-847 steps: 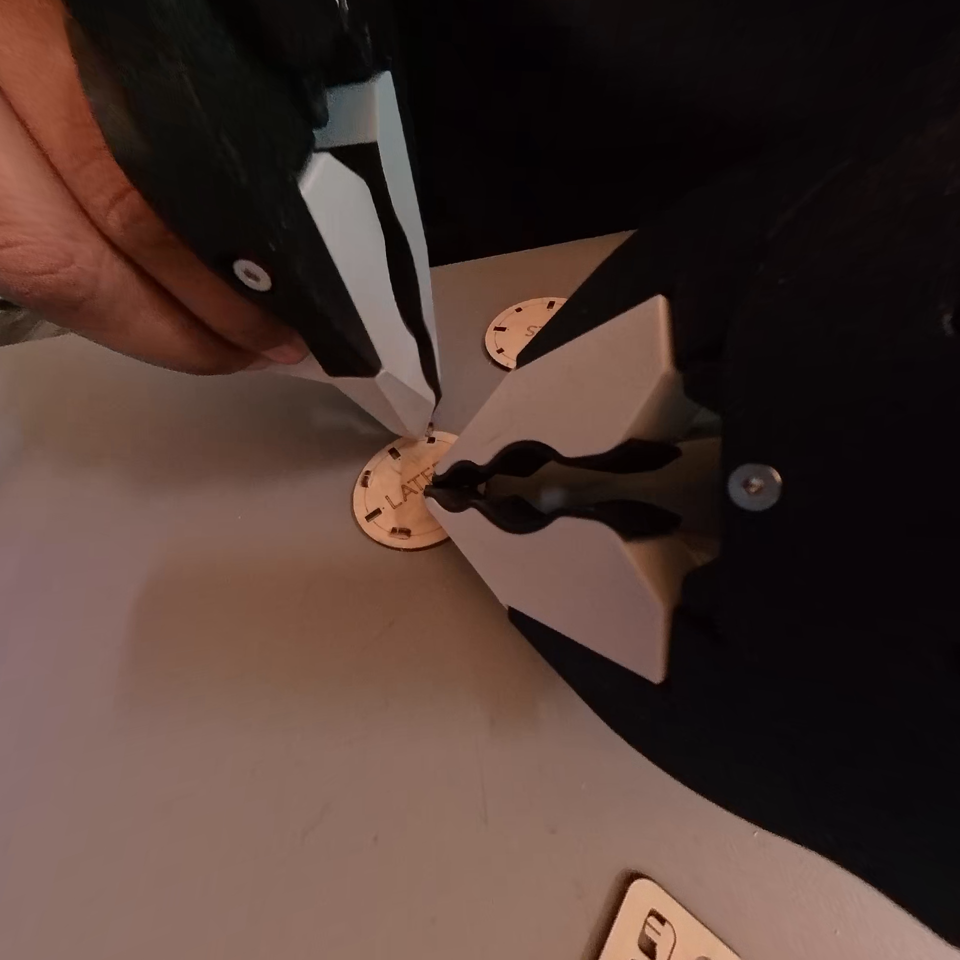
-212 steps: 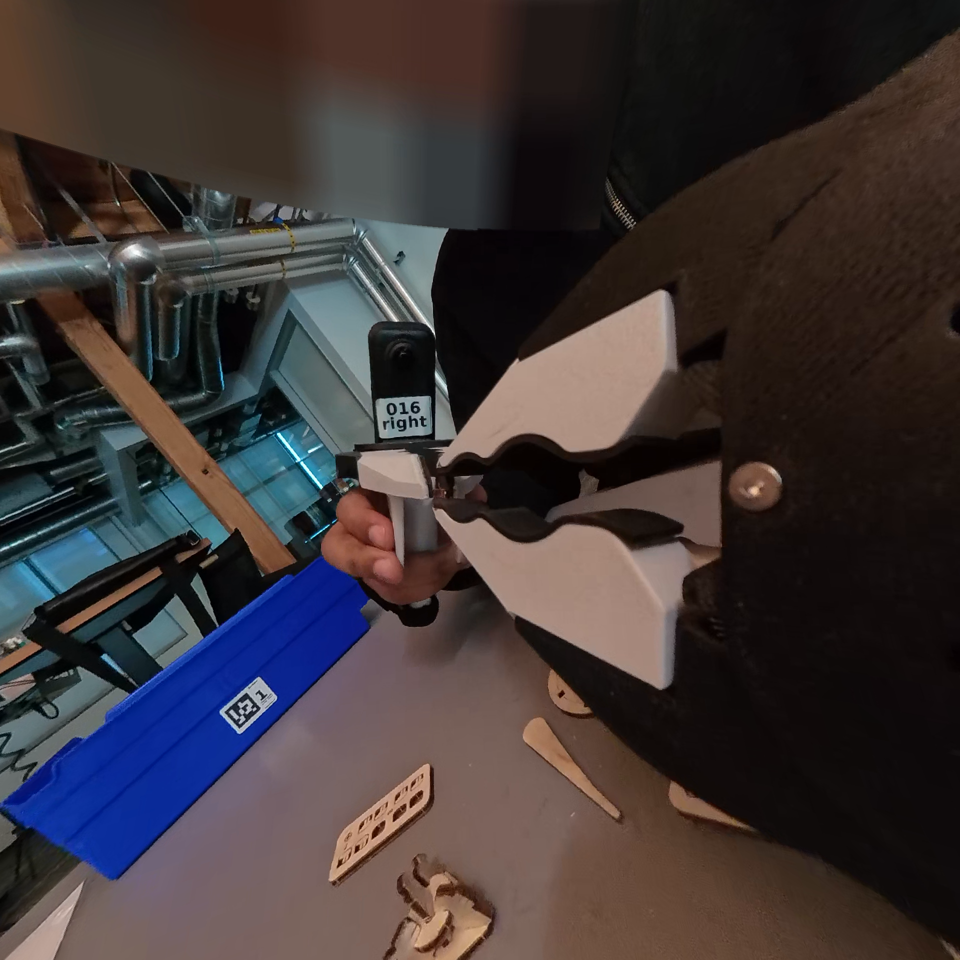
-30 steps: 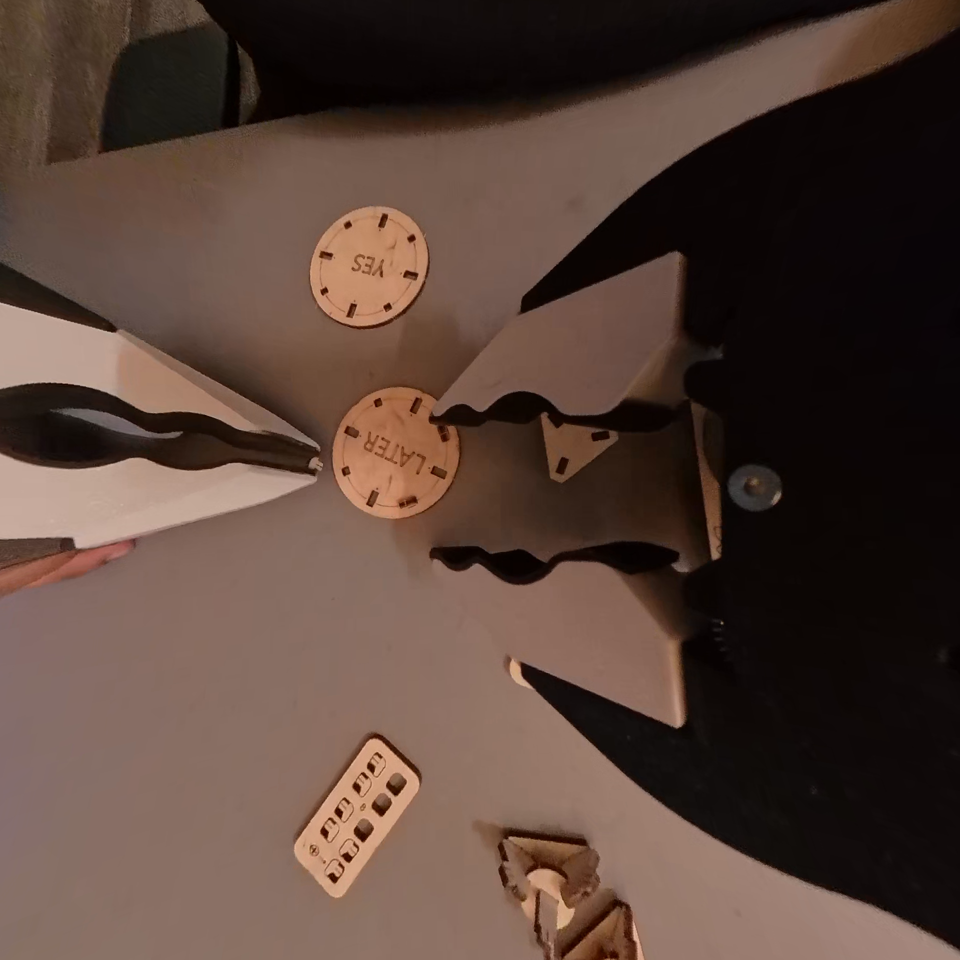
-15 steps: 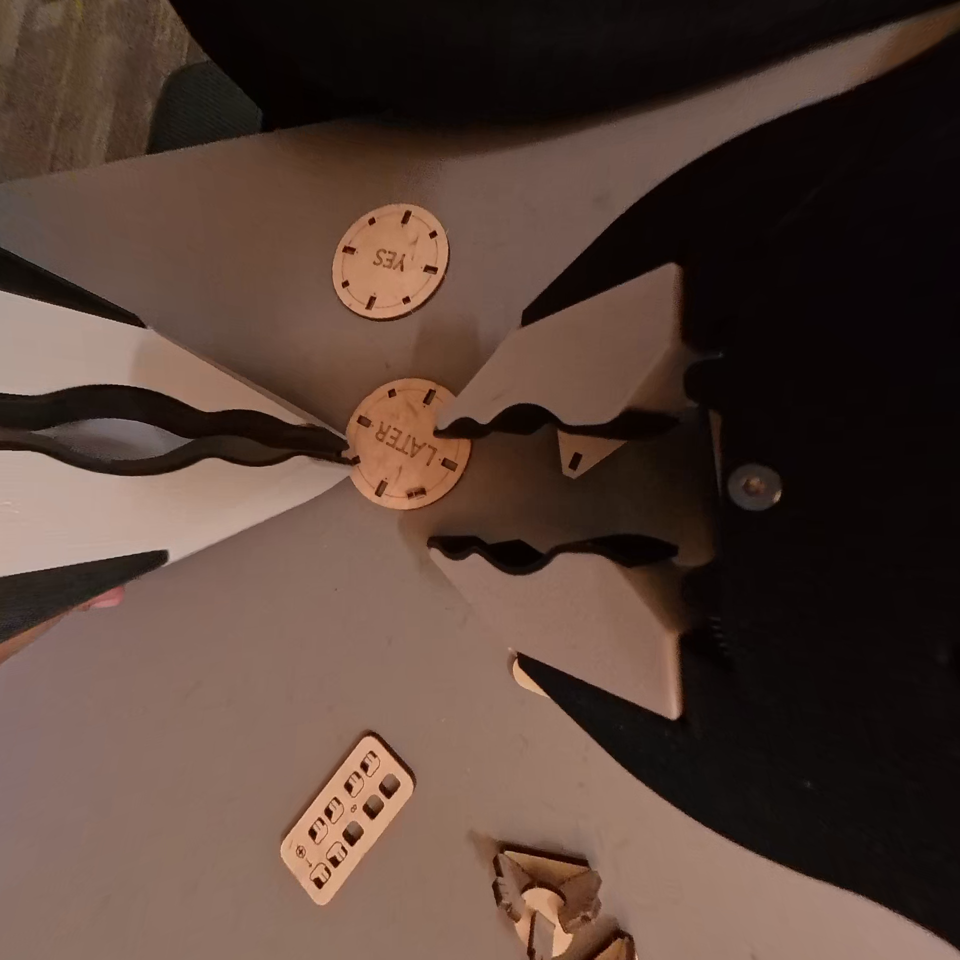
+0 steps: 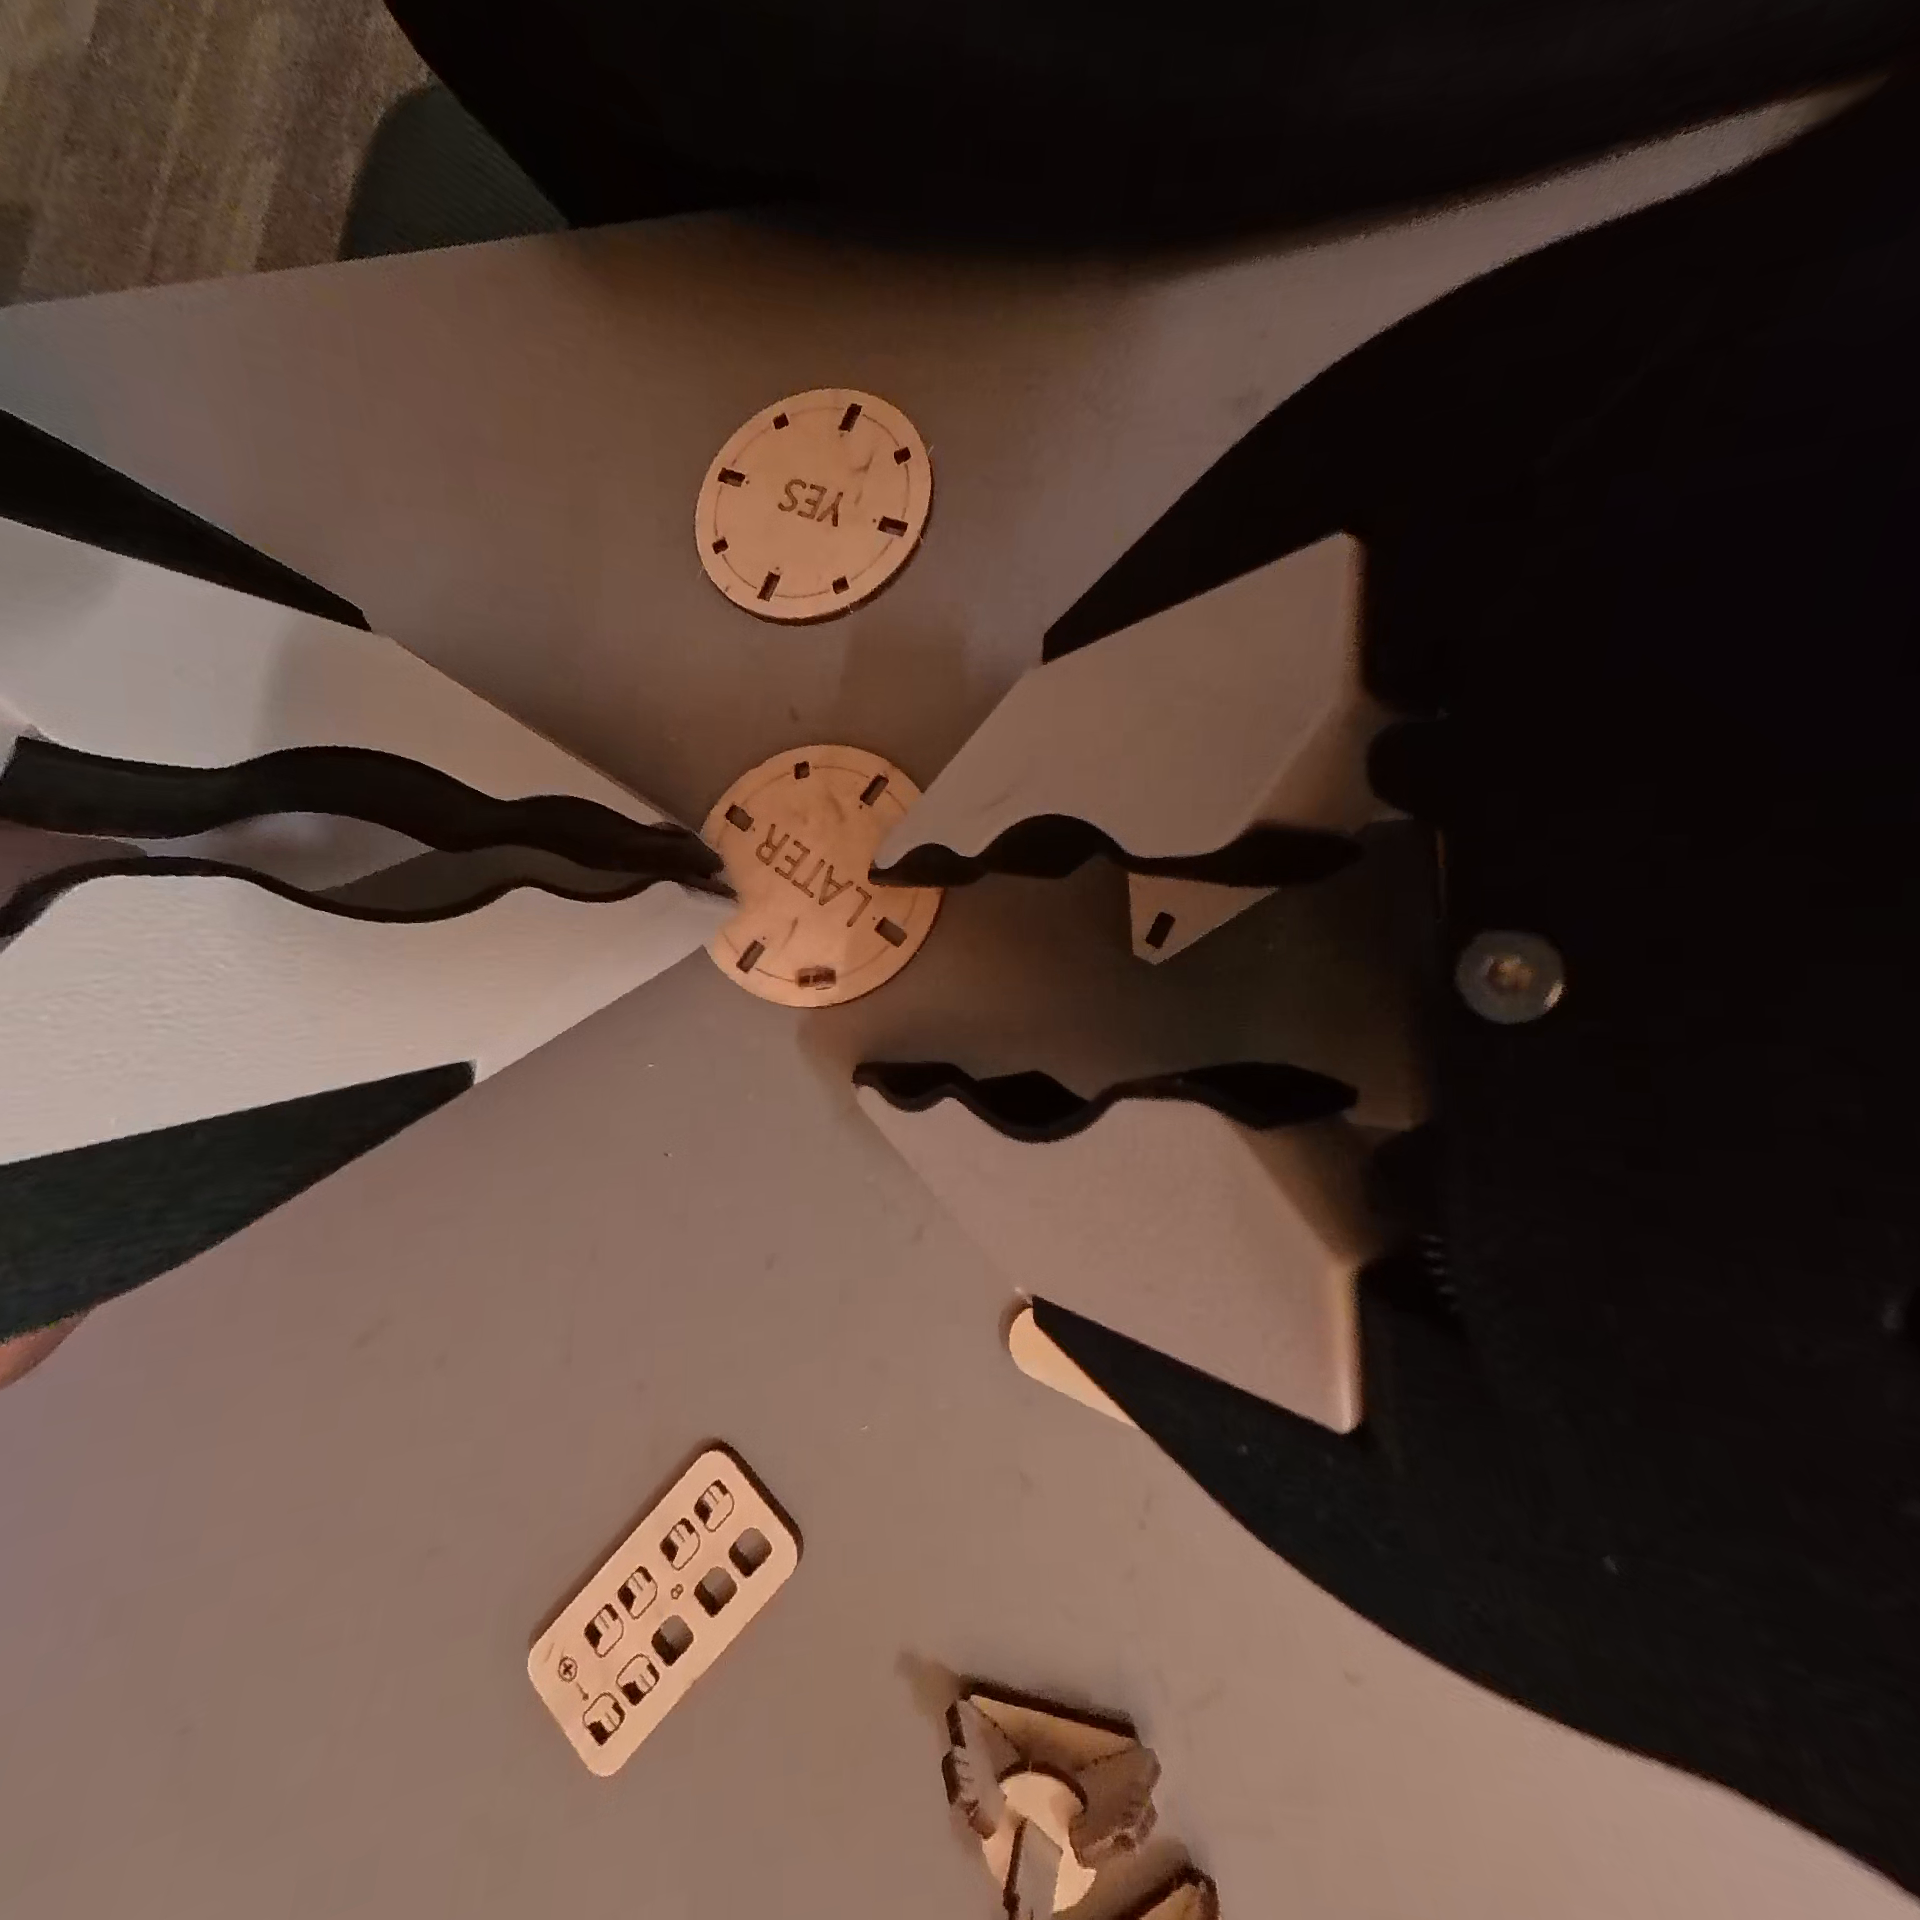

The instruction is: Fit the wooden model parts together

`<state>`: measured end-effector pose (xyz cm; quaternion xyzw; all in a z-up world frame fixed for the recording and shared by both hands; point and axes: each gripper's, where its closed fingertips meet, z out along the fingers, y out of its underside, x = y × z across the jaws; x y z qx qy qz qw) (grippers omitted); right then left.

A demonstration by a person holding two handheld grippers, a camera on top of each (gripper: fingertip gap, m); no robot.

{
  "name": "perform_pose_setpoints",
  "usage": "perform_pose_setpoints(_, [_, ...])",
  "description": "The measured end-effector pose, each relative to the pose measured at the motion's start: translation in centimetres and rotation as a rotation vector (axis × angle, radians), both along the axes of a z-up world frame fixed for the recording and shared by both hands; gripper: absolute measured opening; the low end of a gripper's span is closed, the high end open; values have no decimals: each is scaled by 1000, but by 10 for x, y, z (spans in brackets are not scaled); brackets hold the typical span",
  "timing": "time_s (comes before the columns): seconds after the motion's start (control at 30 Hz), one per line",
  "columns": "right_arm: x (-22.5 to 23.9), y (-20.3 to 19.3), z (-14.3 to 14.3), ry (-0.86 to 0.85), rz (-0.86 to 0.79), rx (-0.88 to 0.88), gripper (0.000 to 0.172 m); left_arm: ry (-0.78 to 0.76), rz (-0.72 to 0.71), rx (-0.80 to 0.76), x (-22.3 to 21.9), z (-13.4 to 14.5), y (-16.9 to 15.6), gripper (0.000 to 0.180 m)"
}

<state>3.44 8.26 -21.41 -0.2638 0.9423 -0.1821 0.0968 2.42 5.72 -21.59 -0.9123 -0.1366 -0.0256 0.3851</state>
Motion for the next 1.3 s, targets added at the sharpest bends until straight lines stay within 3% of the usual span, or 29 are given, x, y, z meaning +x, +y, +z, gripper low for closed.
perform_pose_setpoints(0.4, [-4, 1, 1, -77, -76, -24, 5, -1, 5, 1, -1, 0, 0, 30])
perform_pose_setpoints(1.07, [-11, 10, 5, -47, -269, -156, 5, -14, 10, 8, -2, 0, 0, 29])
perform_pose_setpoints(1.3, [-12, 11, -2, -26, -262, -153, 0, -34, 11, 16, -1, 1, 0, 28])
